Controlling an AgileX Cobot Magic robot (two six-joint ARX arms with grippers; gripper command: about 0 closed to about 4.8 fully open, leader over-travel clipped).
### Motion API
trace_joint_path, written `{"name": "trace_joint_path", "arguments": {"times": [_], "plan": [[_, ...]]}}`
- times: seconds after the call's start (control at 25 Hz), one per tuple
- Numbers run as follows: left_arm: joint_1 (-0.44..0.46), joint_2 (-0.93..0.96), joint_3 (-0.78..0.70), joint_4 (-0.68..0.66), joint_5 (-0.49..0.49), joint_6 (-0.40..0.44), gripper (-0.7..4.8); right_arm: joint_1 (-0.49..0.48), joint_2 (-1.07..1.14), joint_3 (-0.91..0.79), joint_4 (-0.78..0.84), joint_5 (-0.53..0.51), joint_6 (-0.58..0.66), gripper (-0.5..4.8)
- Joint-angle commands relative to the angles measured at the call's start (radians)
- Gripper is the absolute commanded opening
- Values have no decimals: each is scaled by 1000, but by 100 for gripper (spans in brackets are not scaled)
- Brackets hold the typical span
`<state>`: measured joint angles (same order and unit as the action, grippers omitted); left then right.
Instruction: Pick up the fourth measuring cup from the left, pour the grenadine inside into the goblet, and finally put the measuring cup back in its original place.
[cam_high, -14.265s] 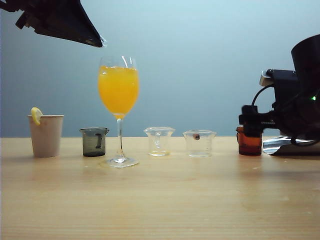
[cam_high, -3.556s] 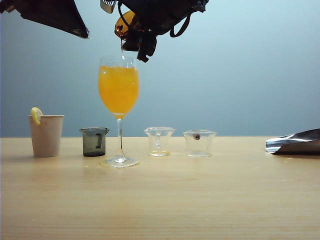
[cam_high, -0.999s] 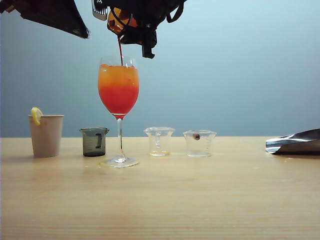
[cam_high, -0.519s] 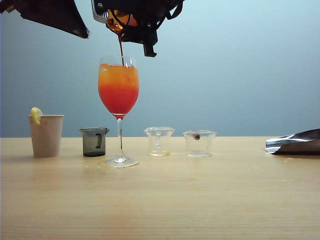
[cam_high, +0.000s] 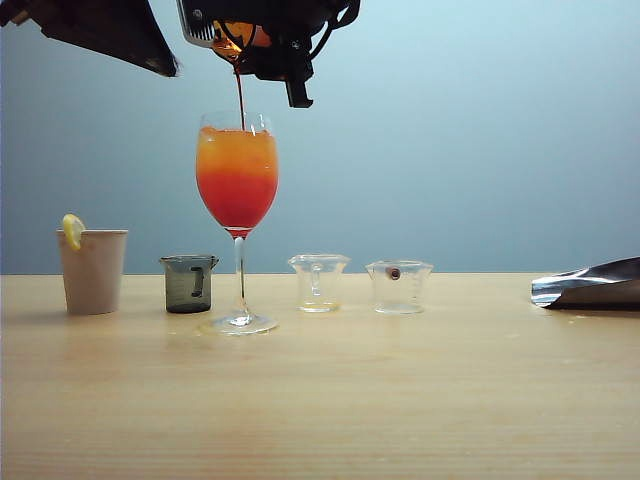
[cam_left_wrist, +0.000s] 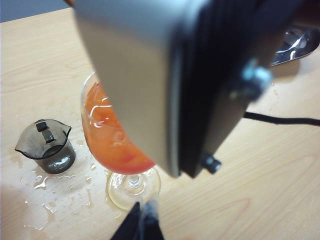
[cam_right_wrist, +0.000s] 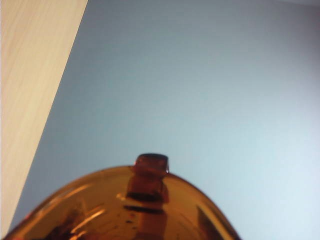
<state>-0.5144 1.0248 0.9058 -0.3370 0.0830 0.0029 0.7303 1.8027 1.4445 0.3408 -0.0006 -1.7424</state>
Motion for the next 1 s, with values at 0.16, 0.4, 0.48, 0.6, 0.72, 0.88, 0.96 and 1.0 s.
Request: {"name": "trace_joint_path", "arguments": {"times": [0.16,0.4,0.48,0.6,0.72,0.88,0.96,1.0], "plan": [[1,-2,4,9,0,-3,-5,1,-9,4,27,-15,-56,98],[1,-2,4,9,0,-3,-5,1,-9,4,29,-29,-92,98],[1,-2,4,9,0,-3,-5,1,-9,4,29,-29,-105,98],[1,-2,4,9,0,-3,-5,1,-9,4,29,-35,-119,98],[1,-2,4,9,0,-3,-5,1,-9,4,29,-47,-138,98],[1,-2,4,9,0,-3,-5,1,-9,4,28,-55,-174,98],[1,-2,4,9,0,-3,-5,1,-9,4,28,-55,-185,98],[1,-2,4,9,0,-3,-5,1,-9,4,27,-55,-199,98]]}}
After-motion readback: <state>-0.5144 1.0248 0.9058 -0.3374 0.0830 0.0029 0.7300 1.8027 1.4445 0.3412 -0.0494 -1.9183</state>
